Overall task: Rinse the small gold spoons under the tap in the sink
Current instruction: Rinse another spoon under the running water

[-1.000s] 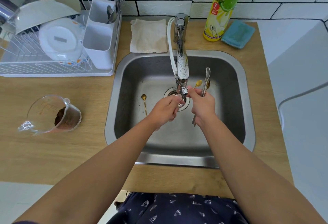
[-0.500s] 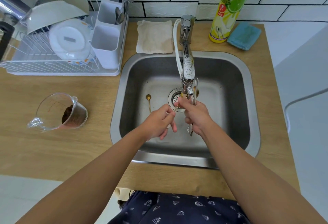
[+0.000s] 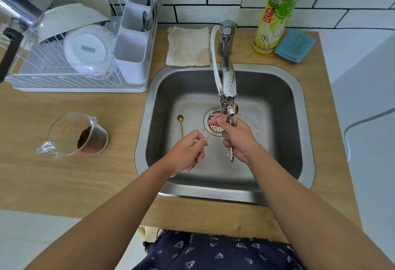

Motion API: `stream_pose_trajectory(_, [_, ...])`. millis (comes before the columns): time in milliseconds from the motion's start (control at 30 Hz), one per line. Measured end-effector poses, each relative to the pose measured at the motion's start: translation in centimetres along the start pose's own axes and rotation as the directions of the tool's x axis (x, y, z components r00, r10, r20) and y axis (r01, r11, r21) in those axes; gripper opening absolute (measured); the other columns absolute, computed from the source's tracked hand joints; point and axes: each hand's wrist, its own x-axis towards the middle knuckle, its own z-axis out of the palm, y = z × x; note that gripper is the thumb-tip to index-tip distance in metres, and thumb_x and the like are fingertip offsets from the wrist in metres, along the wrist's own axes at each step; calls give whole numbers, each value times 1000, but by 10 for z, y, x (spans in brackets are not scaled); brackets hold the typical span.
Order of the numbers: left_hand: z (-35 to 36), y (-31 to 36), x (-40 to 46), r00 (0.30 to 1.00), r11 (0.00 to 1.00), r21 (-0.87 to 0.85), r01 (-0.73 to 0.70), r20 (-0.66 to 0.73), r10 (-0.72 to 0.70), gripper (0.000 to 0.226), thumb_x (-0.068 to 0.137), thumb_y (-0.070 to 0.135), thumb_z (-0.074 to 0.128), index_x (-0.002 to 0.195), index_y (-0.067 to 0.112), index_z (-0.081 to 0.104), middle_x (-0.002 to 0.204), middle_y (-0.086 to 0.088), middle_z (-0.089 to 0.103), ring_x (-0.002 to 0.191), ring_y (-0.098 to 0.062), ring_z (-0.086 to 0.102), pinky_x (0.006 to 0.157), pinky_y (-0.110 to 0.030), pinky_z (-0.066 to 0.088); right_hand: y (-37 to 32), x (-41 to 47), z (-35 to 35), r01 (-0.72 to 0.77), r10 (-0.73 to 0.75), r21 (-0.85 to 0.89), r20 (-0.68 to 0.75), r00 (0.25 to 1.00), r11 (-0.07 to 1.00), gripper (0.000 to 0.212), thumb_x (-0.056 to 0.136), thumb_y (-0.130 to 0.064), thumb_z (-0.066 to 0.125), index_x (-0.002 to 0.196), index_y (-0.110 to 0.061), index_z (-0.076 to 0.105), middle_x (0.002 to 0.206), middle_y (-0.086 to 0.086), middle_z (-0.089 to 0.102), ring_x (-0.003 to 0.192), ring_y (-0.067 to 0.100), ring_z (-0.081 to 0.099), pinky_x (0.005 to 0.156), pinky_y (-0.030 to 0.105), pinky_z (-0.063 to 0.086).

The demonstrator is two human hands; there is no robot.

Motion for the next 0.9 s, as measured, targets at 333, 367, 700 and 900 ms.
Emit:
stream_pose_trajectory(333, [-4,-2,-2,998,1000,-5,30,51,-30,22,108,35,39,99,18,50,60,0,57,40,-13,37,40,-23,33,7,5,1,41,-47,-96,-55,997,995,17,104,-30,60,106,-19,72,93,-1,82,44,8,24,39,21,26])
stream_pose_trajectory(367, [-3,-1,-2,998,999,-12,39,58,-38,22,108,35,39,99,18,50,60,0,56,40,-13,36,40,-23,33,8,5,0,50,-55,-111,-44,998,993,13,101,-30,64,105,-20,73,91,-2,81,44,8,25,39,21,26])
stream_pose_trajectory(700, [-11,5,-4,955,815,-505,283,226,-191,27,107,29,42,85,17,51,51,3,32,38,-14,31,42,-23,29,13,3,-9,-39,23,167,98,995,985,28,98,-39,65,115,-17,70,100,3,79,41,3,26,38,17,27])
stream_pose_trajectory(900, [-5,11,-4,981,979,-133,157,133,-139,31,109,33,38,92,11,51,62,-5,53,44,-15,35,43,-23,30,15,10,-7,-51,62,114,-93,994,992,23,103,-40,62,96,-18,63,92,8,81,35,3,26,34,18,25])
